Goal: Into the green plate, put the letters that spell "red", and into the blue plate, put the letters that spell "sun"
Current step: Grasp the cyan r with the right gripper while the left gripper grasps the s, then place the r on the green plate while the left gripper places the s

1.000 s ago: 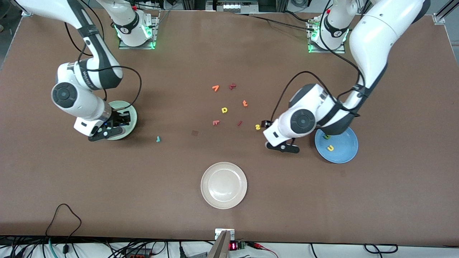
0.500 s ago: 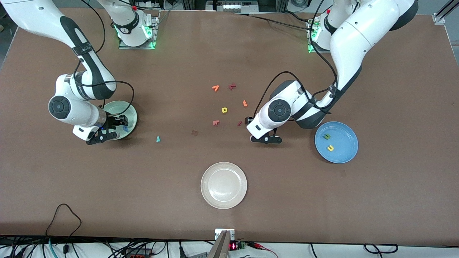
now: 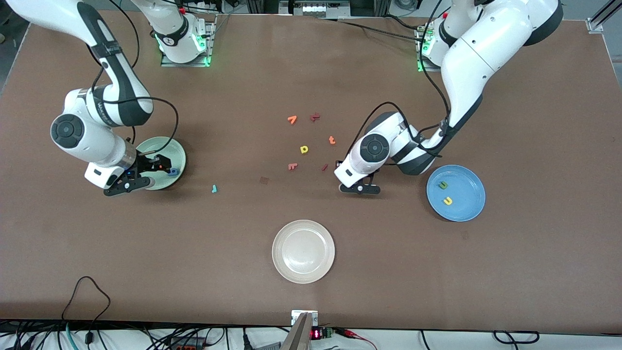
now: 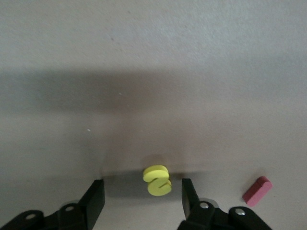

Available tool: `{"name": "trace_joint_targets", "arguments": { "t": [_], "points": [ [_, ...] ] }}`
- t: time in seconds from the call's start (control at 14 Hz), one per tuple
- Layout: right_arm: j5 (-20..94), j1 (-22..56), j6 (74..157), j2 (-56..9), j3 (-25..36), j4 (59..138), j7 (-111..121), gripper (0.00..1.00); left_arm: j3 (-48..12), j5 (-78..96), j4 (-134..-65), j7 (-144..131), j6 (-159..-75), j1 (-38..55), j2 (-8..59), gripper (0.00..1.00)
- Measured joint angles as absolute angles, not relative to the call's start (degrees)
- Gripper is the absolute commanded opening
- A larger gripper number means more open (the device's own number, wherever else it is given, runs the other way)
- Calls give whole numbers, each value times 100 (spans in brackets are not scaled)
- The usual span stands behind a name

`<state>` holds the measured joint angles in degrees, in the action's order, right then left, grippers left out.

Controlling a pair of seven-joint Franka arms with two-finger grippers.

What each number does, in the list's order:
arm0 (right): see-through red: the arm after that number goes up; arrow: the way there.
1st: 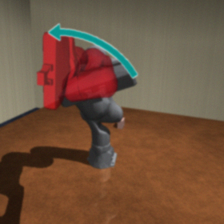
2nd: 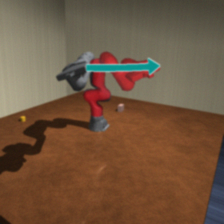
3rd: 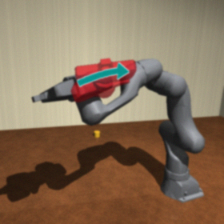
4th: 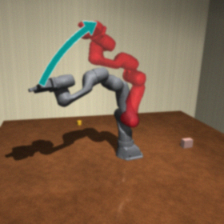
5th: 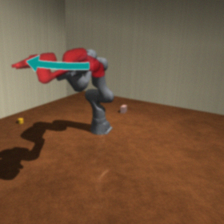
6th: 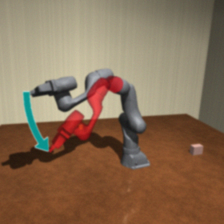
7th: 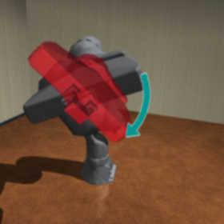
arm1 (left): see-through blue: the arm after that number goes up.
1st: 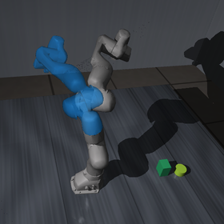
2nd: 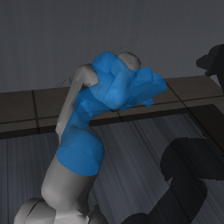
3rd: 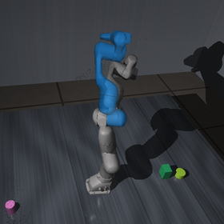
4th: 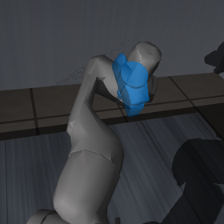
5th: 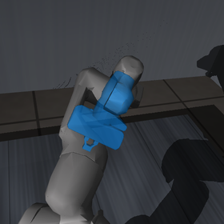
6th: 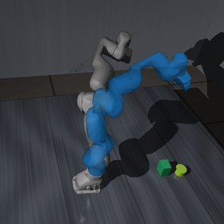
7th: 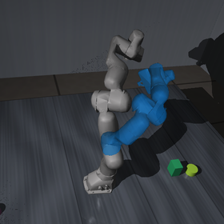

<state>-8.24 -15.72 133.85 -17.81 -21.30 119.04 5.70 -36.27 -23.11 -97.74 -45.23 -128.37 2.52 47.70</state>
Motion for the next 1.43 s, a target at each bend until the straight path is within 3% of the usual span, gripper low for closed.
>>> {"name": "trace_joint_targets", "arguments": {
  "t": [0.21, 0.36, 0.5, 0.79, 1.07, 1.43],
  "points": [
    [-803, -1043, 13765, -1764, -2181, 11923, -140, 100, -3615, -2335, -9772, -4600, -12837, 302, 4786, 33],
    [-803, -754, 14102, -1860, -2180, 11947, -579, 100, -3610, -2339, -9755, -4606, -12832, 299, 4774, 23],
    [-804, -560, 14397, -2064, -2178, 11954, -874, 100, -3617, -2339, -9736, -4607, -12835, 301, 4767, 19],
    [-804, -409, 14590, -2504, -1972, 11943, -934, 85, -3601, -2341, -9712, -4618, -12801, 267, 4758, 19],
    [-805, -155, 14639, -2744, -1749, 11820, -934, 81, -3577, -2383, -9504, -4561, -11671, -96, 4423, 20],
    [-805, 120, 14639, -2926, -1568, 11569, -934, 50, -3542, -2397, -9471, -2846, -10938, -1458, 3917, 20]
  ]
}}
